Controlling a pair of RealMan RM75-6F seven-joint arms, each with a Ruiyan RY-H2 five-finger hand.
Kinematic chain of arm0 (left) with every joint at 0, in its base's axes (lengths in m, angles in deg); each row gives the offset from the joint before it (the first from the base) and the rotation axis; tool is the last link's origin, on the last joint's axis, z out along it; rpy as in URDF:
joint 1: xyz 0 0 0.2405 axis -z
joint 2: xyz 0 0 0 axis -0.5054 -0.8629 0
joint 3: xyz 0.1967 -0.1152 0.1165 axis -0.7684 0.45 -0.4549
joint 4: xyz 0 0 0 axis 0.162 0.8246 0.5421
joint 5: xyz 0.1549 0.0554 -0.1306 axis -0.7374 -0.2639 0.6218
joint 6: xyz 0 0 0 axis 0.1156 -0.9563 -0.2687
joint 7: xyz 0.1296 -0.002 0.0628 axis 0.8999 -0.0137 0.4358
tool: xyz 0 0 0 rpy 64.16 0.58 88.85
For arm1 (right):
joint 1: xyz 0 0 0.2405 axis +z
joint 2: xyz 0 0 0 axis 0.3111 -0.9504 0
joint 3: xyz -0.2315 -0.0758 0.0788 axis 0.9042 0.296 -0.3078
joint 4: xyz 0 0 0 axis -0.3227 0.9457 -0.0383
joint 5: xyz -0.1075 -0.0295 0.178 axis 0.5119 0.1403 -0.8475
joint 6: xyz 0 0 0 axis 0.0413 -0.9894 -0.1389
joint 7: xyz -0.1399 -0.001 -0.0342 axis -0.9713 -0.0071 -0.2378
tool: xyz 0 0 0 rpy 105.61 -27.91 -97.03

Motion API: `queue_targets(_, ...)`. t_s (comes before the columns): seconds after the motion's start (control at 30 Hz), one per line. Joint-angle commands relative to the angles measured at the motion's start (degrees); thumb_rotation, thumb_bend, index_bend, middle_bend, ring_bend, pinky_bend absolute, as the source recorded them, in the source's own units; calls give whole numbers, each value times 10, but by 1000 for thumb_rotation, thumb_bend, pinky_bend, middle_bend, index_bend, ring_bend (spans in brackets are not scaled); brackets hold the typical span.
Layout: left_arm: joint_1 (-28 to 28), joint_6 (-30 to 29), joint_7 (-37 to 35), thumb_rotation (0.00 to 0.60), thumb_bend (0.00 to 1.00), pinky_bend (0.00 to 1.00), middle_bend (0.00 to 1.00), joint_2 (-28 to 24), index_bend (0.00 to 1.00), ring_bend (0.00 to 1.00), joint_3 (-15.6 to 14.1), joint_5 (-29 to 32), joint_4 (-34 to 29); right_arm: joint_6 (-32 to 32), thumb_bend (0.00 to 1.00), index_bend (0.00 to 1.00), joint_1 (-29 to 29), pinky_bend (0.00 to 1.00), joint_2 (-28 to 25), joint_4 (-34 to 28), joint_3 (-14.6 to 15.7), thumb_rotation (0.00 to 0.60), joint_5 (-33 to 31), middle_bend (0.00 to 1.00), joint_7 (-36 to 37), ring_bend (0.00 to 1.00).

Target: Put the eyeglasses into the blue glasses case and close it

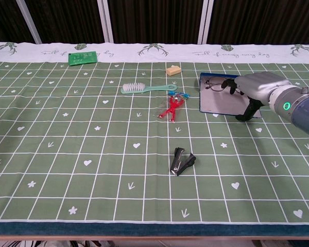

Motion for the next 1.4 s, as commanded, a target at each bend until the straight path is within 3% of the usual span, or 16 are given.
queue_targets(0.03, 0, 0, 0, 600, 286, 0, 0, 0, 193, 0, 0, 0, 0, 1, 316, 152, 0, 271, -2, -2, -1, 600, 1, 223, -1, 255)
queue_targets(0.6, 0, 1, 1, 600, 286, 0, 0, -1, 192, 0, 0, 1, 0, -1, 556, 227, -1, 271, 3, 5, -9, 600, 9, 274, 0, 306)
queue_targets(1.1, 0, 2, 1, 600, 286, 0, 0, -2, 192, 0, 0, 3, -1, 6, 567, 258, 15, 271, 6, 34, -37, 600, 4, 282, 5, 308)
queue_targets(1.4, 0, 3, 2, 600, 286, 0, 0, -3, 192, 0, 0, 5, -2, 27, 566, 300, 42, 271, 28, 114, -52, 600, 9, 301, 17, 332)
